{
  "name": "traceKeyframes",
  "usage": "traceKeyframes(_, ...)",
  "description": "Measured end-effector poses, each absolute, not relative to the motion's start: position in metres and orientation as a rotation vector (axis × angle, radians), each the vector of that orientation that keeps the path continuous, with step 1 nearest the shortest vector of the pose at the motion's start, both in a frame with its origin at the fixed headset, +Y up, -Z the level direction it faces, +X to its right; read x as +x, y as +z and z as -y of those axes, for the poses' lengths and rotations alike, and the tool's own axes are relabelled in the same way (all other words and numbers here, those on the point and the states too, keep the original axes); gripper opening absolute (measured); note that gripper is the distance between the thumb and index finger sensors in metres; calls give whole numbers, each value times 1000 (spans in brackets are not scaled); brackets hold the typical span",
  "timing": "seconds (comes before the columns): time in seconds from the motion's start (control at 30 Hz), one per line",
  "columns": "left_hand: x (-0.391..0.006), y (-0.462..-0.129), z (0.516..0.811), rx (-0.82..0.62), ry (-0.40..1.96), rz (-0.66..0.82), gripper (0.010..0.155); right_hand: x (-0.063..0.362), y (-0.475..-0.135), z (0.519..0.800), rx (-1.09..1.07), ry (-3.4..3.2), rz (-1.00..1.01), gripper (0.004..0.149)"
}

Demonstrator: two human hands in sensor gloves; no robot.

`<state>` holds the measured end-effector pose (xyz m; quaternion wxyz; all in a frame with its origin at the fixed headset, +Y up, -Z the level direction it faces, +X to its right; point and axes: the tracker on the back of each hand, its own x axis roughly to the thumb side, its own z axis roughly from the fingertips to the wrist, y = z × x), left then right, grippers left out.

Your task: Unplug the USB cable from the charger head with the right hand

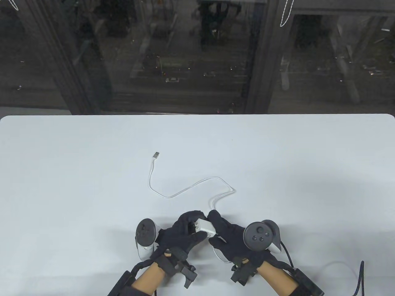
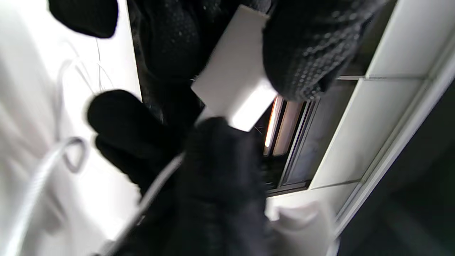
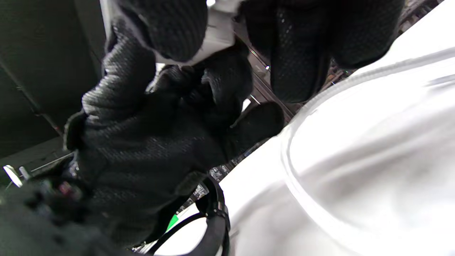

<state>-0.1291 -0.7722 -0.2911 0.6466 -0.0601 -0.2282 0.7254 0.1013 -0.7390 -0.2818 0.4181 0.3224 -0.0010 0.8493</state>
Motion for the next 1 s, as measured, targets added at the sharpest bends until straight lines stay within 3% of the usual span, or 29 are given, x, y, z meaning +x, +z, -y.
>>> traceKeyframes(0.13, -130, -291, 781, -143, 1704, 459, 70, 106, -285, 741, 774, 2195, 74, 51)
traceKeyframes(0.23, -127, -289, 778, -58, 1815, 386, 69, 108, -285, 735, 749, 2180, 167, 47)
traceKeyframes(0.4, -130, -290, 761, 3, 1802, 439, 70, 106, -284, 725, 751, 2209, 260, 46)
traceKeyframes(0.47, -155, -294, 751, 154, 2002, 347, 69, 112, -284, 731, 767, 2401, 343, 46)
traceKeyframes(0.53, -181, -296, 741, 239, 2047, 321, 68, 119, -285, 733, 773, 2469, 400, 46)
traceKeyframes(0.6, -209, -296, 732, 349, 1868, 308, 67, 121, -288, 732, 728, 2441, 365, 46)
traceKeyframes(0.73, -244, -300, 714, 446, 1147, 130, 65, 123, -290, 734, 696, 2420, 335, 47)
traceKeyframes(0.83, -245, -303, 715, 369, 641, 55, 64, 124, -292, 739, 697, 2455, 329, 47)
traceKeyframes(0.9, -241, -306, 721, 206, 438, 3, 65, 124, -293, 741, 688, 2450, 305, 47)
traceKeyframes(1.0, -236, -314, 733, 71, 330, -34, 66, 123, -293, 743, 689, 2466, 289, 47)
